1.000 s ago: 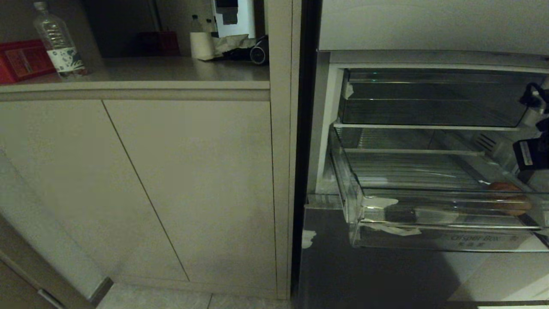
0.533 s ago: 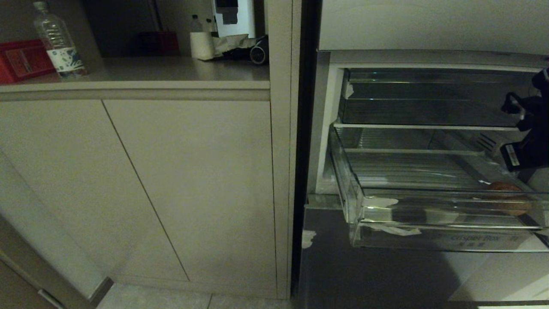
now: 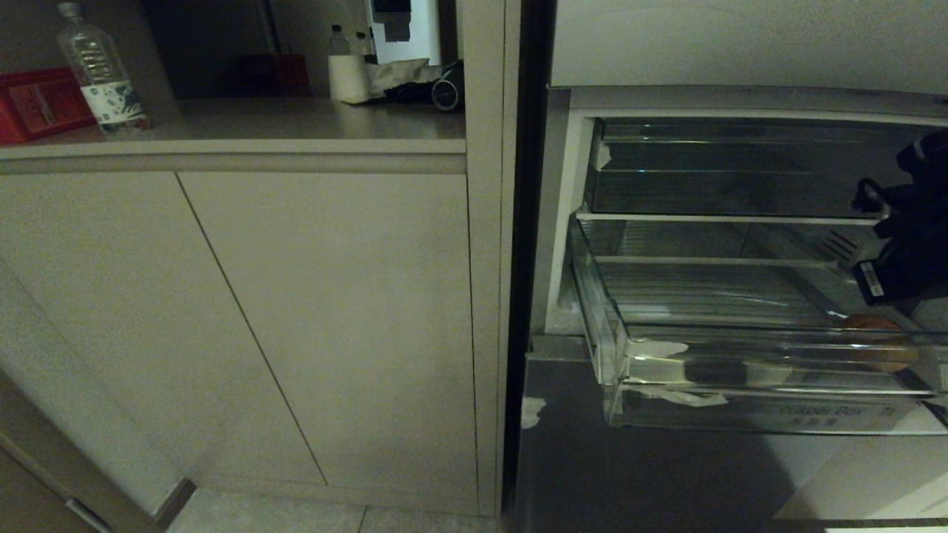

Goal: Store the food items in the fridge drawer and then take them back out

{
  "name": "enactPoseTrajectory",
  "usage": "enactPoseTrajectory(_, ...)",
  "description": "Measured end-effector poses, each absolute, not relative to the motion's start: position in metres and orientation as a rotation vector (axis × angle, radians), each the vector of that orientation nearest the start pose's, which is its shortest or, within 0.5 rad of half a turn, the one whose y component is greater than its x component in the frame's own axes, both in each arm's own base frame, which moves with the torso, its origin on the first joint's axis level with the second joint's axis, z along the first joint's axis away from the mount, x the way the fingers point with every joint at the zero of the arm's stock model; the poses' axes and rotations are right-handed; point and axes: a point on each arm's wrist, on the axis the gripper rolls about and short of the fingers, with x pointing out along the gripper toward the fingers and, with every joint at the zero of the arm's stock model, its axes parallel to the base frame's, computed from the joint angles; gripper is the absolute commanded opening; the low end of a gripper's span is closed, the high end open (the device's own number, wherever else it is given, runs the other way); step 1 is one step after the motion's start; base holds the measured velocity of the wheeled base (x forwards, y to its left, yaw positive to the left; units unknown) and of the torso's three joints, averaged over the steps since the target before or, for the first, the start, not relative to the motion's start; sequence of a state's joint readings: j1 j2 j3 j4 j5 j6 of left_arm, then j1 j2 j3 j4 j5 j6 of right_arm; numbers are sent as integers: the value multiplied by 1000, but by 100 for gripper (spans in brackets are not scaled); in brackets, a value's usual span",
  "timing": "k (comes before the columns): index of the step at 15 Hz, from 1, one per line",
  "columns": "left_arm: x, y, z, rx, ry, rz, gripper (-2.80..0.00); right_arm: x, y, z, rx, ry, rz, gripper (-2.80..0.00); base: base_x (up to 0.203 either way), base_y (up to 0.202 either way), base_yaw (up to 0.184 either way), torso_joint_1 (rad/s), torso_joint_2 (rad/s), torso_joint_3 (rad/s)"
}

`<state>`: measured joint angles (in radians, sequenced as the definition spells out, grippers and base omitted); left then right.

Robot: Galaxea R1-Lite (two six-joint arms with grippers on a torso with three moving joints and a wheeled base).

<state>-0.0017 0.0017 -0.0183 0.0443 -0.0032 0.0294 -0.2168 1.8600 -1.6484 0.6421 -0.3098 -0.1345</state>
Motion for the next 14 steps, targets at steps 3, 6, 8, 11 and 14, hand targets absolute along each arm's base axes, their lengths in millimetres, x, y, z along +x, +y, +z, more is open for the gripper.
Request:
enactPoseTrajectory(3, -24, 0, 76, 30, 28, -6, -280, 337, -83, 241, -163, 914, -437, -280, 0, 0, 0, 0, 0, 0)
enactPoseTrajectory(6, -24, 0, 76, 29, 28, -6, -280, 344, -84, 234, -164, 933, -437, 0, 0, 0, 0, 0, 0, 0)
enactPoseTrajectory(8, -24, 0, 76, 29, 28, -6, -280, 347, -85, 231, -166, 943, -435, 0, 0, 0, 0, 0, 0, 0)
enactPoseTrajectory(11, -24, 0, 76, 29, 28, -6, -280, 349, -85, 233, -166, 945, -436, 0, 0, 0, 0, 0, 0, 0)
enactPoseTrajectory(14, -24, 0, 76, 29, 28, -6, -280, 353, -86, 235, -165, 951, -436, 0, 0, 0, 0, 0, 0, 0)
